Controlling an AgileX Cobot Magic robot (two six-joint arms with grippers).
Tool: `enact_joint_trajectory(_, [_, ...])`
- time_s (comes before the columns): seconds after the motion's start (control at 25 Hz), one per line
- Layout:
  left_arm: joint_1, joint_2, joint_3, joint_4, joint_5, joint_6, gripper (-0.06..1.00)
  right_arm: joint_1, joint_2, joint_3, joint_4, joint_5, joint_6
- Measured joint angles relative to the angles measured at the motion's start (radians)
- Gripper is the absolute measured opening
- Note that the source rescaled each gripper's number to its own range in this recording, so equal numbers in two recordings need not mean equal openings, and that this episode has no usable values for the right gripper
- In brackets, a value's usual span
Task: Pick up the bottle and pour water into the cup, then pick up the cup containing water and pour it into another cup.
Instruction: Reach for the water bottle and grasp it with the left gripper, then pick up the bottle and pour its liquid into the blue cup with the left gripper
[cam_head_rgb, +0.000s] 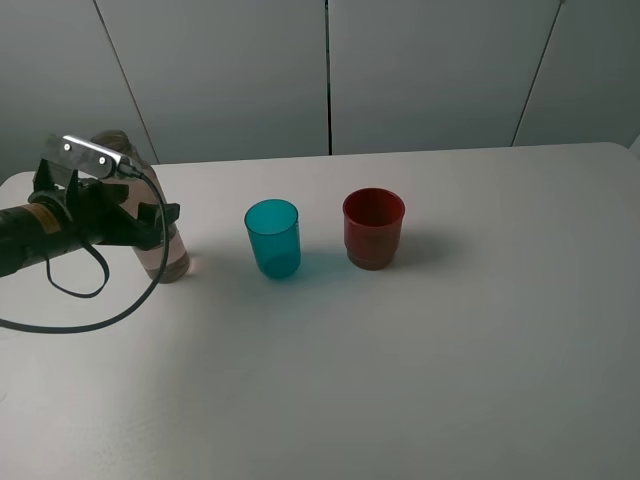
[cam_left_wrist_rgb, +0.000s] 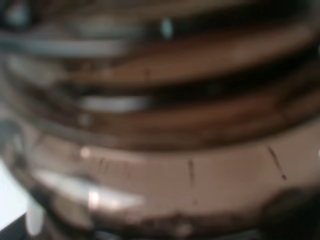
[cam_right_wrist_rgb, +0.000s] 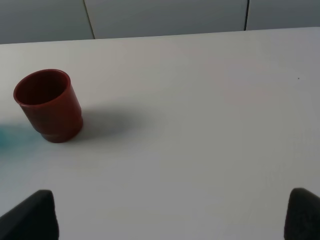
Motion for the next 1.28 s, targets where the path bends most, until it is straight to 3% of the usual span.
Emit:
enact_joint_trajectory(0.16, [0.000,0.000,0.000,0.000,0.000,0.000,0.99,0.000,0.000,0.000,0.000,0.000,0.000])
enact_joint_trajectory(0.2, [0.000,0.000,0.000,0.000,0.000,0.000,0.93,0.000,0.000,0.000,0.000,0.000,0.000])
enact_joint_trajectory(0.24, [0.000,0.000,0.000,0.002,0.000,0.000,0.75,0.000,0.000,0.000,0.000,0.000,0.000])
enact_joint_trajectory(0.32, [-0.002,0.000,0.000,0.012,0.004,0.000,0.08,0.000,0.000,0.000,0.000,0.000,0.000])
enact_joint_trajectory(1.0, [-0.004,-0.004,-0.002,0.055,0.007,0.000,0.03,0.000,0.000,0.000,0.000,0.000,0.000])
enact_joint_trajectory(1.16, [-0.004,-0.042,-0.033,0.086,0.081,-0.002,0.02,0.000,0.000,0.000,0.000,0.000,0.000])
enact_joint_trajectory(1.28, [-0.004,-0.077,-0.098,0.154,0.143,-0.035,0.01,0.000,0.000,0.000,0.000,0.000,0.000])
